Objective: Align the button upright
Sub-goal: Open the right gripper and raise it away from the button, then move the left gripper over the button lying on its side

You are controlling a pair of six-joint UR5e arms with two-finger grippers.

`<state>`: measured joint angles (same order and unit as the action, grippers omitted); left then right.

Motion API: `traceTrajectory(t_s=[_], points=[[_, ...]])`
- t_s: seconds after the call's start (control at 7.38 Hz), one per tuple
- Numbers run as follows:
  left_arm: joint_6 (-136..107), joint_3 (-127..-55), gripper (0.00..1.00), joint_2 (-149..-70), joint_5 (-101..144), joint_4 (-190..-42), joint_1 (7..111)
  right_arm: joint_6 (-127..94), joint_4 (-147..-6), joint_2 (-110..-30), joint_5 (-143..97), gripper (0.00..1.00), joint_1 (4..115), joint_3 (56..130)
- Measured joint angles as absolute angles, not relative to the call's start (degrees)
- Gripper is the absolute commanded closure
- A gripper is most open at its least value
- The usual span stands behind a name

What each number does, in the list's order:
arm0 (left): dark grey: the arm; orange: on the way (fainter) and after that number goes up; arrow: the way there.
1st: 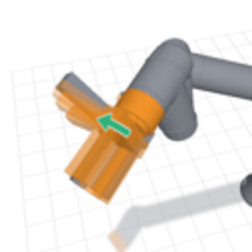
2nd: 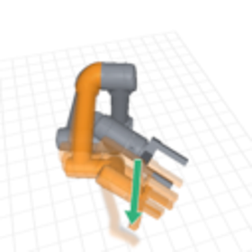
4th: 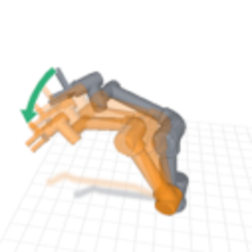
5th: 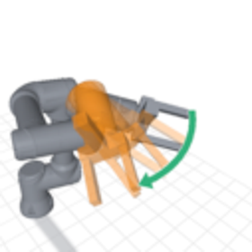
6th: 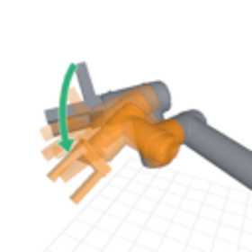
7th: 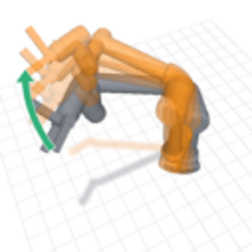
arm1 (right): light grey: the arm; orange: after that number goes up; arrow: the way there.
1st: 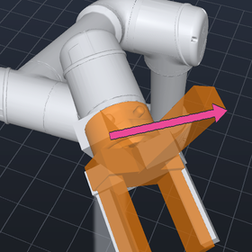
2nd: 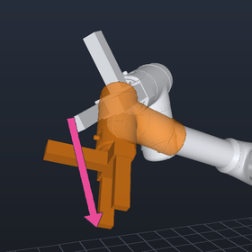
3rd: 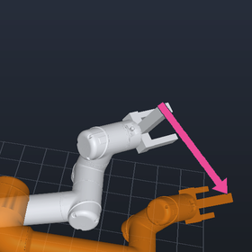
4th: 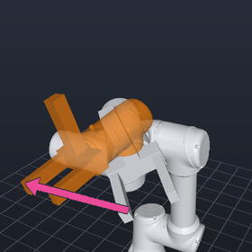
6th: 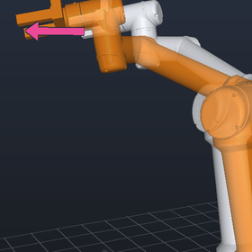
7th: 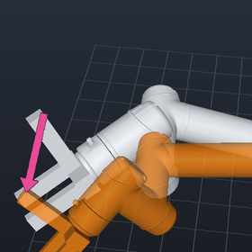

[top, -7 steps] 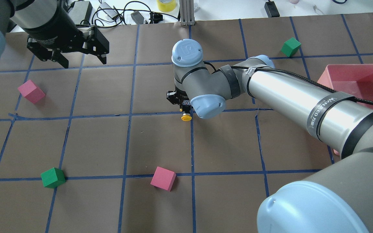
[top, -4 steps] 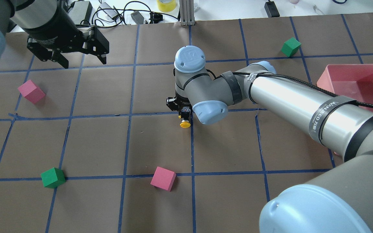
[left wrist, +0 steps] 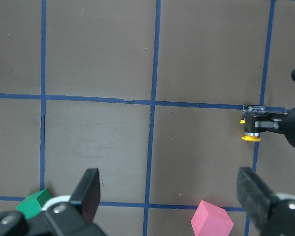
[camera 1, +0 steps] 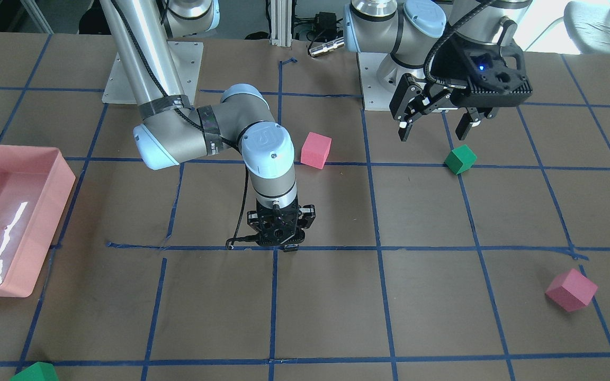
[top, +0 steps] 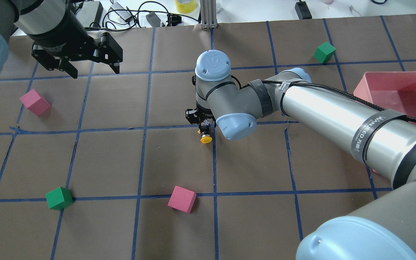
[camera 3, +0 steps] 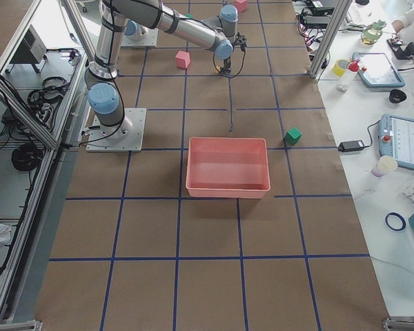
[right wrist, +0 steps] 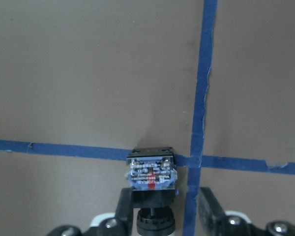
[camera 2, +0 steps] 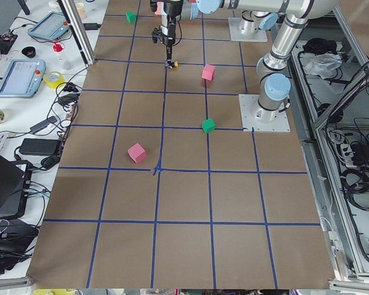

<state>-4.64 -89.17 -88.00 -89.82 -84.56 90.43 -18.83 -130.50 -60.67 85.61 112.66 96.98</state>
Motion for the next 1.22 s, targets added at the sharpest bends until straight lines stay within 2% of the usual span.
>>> traceTrajectory(t_s=[0.14, 0.41, 0.95, 1.22], points=[[-4.58, -89.20, 0.00, -87.99, -89.82, -84.55, 90.43, -17.79, -130.49, -61.50, 86.03, 0.01, 112.50, 97.04], [-4.59, -89.23, 0.00, -87.85, -89.83, -84.55, 90.44, -14.00, -125.78, -67.14, 88.62, 0.00, 110.02, 95.97], [-10.32, -91.48, 0.00, -86.86, -89.75, -82.17, 91.54, -2.66, -97.73, -83.33, 89.92, 0.00, 97.56, 89.22], [-14.57, -94.57, 0.00, -86.70, -90.14, -75.82, 94.08, -2.06, -86.84, -87.52, 90.48, 0.00, 95.53, 84.18]])
